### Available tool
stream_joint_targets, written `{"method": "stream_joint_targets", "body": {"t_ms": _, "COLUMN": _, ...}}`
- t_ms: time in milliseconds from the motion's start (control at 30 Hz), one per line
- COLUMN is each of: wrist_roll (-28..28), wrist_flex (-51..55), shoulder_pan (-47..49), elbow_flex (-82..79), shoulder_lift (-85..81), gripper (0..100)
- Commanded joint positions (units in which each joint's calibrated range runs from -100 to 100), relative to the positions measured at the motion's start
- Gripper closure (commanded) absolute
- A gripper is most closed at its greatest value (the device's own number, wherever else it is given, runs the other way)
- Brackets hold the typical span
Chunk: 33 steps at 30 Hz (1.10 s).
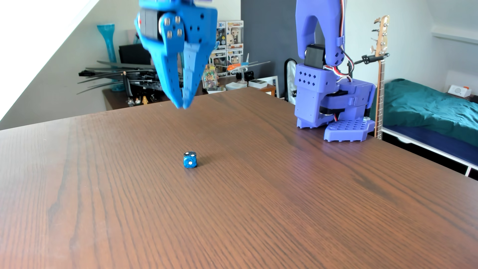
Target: Grab the blue dice
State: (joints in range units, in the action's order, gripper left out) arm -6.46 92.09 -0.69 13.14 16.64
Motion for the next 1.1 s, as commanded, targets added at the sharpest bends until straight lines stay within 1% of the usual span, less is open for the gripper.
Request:
{"method": "stream_joint_targets", "body": {"t_ms": 0, "wrist_roll": -1.85, "wrist_flex": -4.06, "shoulder_pan": -1.36, "elbow_flex": -5.82, "shoulder_lift": -1.53, "gripper": 88}}
{"method": "stream_joint_targets", "body": {"t_ms": 133, "wrist_roll": -3.53, "wrist_flex": -7.4, "shoulder_pan": -2.58, "elbow_flex": -14.14, "shoulder_lift": -3.12, "gripper": 75}}
{"method": "stream_joint_targets", "body": {"t_ms": 233, "wrist_roll": -4.11, "wrist_flex": -10.05, "shoulder_pan": -3.16, "elbow_flex": -20.74, "shoulder_lift": -7.14, "gripper": 69}}
{"method": "stream_joint_targets", "body": {"t_ms": 300, "wrist_roll": -4.74, "wrist_flex": -12.01, "shoulder_pan": -3.24, "elbow_flex": -25.53, "shoulder_lift": -10.32, "gripper": 67}}
{"method": "stream_joint_targets", "body": {"t_ms": 433, "wrist_roll": -5.48, "wrist_flex": -16.55, "shoulder_pan": -3.32, "elbow_flex": -33.4, "shoulder_lift": -13.92, "gripper": 67}}
{"method": "stream_joint_targets", "body": {"t_ms": 567, "wrist_roll": -5.69, "wrist_flex": -19.45, "shoulder_pan": -3.24, "elbow_flex": -37.74, "shoulder_lift": -14.67, "gripper": 67}}
{"method": "stream_joint_targets", "body": {"t_ms": 867, "wrist_roll": -5.27, "wrist_flex": -23.13, "shoulder_pan": -4.46, "elbow_flex": -37.11, "shoulder_lift": -13.92, "gripper": 67}}
{"method": "stream_joint_targets", "body": {"t_ms": 1067, "wrist_roll": -5.48, "wrist_flex": -24.67, "shoulder_pan": -8.15, "elbow_flex": -37.38, "shoulder_lift": -13.83, "gripper": 67}}
